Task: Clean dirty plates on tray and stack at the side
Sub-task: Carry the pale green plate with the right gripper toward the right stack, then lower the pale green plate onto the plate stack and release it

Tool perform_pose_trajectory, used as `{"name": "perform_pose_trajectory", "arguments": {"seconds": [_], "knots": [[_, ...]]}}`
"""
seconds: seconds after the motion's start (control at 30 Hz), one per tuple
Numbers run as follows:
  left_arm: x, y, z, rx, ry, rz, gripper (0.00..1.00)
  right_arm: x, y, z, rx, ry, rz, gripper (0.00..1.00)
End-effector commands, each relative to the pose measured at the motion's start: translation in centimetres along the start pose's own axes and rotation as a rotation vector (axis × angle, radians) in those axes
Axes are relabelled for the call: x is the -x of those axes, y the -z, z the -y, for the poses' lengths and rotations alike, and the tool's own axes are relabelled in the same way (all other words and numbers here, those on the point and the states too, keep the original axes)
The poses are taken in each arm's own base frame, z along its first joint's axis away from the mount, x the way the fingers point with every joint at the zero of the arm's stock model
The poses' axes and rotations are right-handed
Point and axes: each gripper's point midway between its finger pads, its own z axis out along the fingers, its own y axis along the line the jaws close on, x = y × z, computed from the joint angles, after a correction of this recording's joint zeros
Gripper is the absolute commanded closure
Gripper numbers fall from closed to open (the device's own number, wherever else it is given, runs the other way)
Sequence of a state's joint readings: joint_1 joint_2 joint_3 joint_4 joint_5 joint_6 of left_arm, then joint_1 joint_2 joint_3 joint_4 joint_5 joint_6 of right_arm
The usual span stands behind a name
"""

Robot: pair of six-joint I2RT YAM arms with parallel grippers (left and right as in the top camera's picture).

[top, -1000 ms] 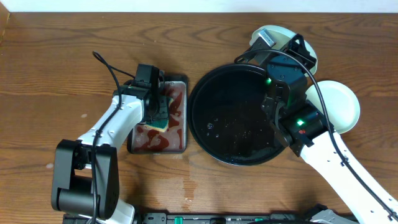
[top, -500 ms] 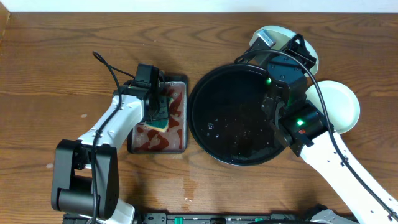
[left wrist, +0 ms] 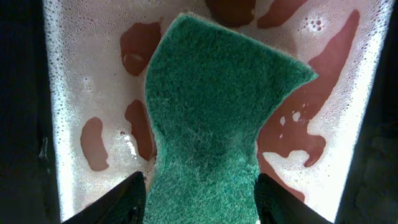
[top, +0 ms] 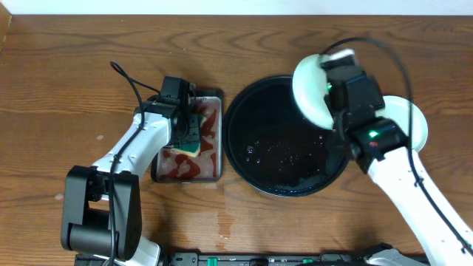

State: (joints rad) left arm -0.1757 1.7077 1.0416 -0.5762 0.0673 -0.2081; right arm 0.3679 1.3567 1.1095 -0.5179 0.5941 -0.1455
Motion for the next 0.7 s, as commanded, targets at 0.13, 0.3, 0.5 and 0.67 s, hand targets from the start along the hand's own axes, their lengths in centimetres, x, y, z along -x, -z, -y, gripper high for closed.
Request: {"name": "perform_pose_trajectory", "arguments": {"seconds": [0.13, 0.3, 0.5, 0.67], "knots": [[-0.3, -0.3, -0.5, 0.021, -0.005, -0.012, 0.43, -5.8, -4.4, -3.3, 0.25, -0.64, -0.317, 0.99], [-0.4, -0.3, -0.5, 0.022, -0.005, -0.016, 0.43, -7.9, -6.3, -2.1, 0.311, -0.845, -0.426, 0.99], [-0.4, -0.3, -0.6, 0.022, -0.005, -0.017, 0.43, -11.1, -7.8, 2.6, 0.281, -1.044, -0.499, 0.99], [-0.4, -0.3, -0.5, 0.022, -0.005, -0.016, 0.43, -16.1, -8.0, 7.4, 0.145, -1.18, -0.585, 0.99]]}}
